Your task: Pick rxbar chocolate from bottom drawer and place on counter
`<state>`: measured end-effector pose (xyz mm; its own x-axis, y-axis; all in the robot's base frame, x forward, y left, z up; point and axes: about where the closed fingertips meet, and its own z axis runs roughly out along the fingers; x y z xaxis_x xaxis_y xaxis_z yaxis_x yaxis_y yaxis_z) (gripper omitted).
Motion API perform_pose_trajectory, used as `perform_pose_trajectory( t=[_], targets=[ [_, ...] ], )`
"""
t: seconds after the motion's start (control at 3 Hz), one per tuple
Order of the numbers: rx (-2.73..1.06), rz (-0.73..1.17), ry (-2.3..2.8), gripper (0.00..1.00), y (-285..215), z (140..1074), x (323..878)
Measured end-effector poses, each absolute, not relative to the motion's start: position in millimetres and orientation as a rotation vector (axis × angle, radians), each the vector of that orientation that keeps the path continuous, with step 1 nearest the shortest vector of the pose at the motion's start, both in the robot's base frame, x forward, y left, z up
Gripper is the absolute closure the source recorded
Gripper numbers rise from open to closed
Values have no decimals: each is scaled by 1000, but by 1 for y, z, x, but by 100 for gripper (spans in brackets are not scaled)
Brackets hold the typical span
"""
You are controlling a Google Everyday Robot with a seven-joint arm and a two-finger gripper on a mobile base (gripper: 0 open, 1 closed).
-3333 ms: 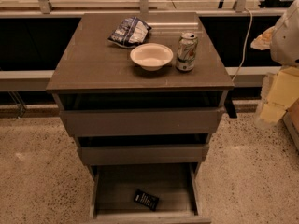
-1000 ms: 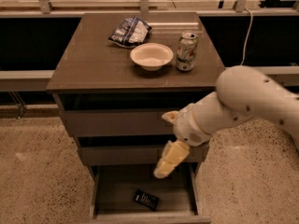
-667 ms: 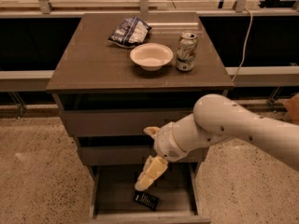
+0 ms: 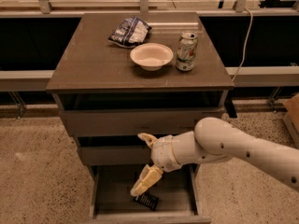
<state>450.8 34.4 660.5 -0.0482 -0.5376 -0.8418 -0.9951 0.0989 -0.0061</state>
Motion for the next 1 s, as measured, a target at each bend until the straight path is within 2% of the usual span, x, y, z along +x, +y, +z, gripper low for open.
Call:
perform_pose_trajectory(
  t=[0.33, 0.67, 1.0],
  targets=[
    [-1577, 744, 1726, 0, 37, 650, 453],
    [-1668, 571, 1758, 0, 21, 600, 462],
    [-1811, 319, 1691, 0, -6, 536, 467]
  ],
)
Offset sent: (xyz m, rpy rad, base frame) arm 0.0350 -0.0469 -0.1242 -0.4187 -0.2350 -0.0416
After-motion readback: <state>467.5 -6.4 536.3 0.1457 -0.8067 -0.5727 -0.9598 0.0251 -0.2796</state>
